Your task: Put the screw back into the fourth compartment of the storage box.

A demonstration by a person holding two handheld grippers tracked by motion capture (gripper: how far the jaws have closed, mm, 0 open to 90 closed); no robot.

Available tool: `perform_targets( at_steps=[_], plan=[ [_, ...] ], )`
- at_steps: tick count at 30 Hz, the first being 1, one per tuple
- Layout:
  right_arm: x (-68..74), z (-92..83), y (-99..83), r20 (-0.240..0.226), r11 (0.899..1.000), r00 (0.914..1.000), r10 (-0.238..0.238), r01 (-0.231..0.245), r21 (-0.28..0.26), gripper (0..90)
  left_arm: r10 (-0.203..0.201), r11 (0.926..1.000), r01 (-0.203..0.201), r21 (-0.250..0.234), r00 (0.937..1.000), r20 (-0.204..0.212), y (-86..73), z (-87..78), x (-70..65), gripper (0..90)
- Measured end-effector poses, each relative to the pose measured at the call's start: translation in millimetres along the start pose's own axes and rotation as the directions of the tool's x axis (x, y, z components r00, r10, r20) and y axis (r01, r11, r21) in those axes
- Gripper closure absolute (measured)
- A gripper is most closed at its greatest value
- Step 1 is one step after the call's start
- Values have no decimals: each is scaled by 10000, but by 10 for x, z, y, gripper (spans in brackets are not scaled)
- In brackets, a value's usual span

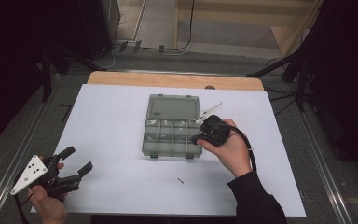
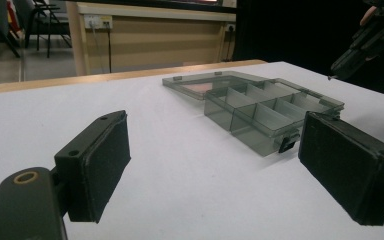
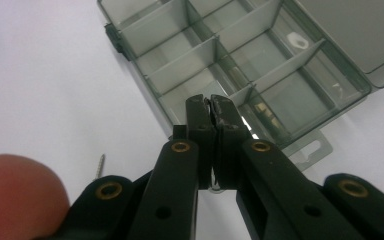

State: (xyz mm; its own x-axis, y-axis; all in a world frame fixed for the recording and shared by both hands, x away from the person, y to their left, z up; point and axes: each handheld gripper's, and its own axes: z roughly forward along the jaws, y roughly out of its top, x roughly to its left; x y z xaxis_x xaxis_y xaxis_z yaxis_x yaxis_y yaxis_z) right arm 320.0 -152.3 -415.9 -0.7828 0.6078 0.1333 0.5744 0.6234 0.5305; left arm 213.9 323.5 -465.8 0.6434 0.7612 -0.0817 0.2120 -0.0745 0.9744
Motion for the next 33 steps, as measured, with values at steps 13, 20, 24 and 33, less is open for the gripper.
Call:
perform_targets(
  at_steps=[13, 20, 24, 33],
  plan=[
    [-244, 106, 166, 328, 9990, 9991, 268, -279, 342, 898, -24, 10000, 24, 10, 10000, -45, 0, -8, 11, 133],
    [-387, 215, 174, 624, 9965, 9964, 567, -603, 579, 898, -97, 9999, 96, -64, 9999, -64, -1, -16, 22, 133],
    [-433, 274, 181, 706, 9951, 9949, 720, -764, 626, 898, -92, 9999, 91, -53, 9999, -66, -1, -14, 23, 133],
    [-500, 419, 192, 874, 9920, 9933, 758, -840, 947, 897, -43, 10000, 43, -7, 10000, -56, -2, -13, 24, 133]
  ],
)
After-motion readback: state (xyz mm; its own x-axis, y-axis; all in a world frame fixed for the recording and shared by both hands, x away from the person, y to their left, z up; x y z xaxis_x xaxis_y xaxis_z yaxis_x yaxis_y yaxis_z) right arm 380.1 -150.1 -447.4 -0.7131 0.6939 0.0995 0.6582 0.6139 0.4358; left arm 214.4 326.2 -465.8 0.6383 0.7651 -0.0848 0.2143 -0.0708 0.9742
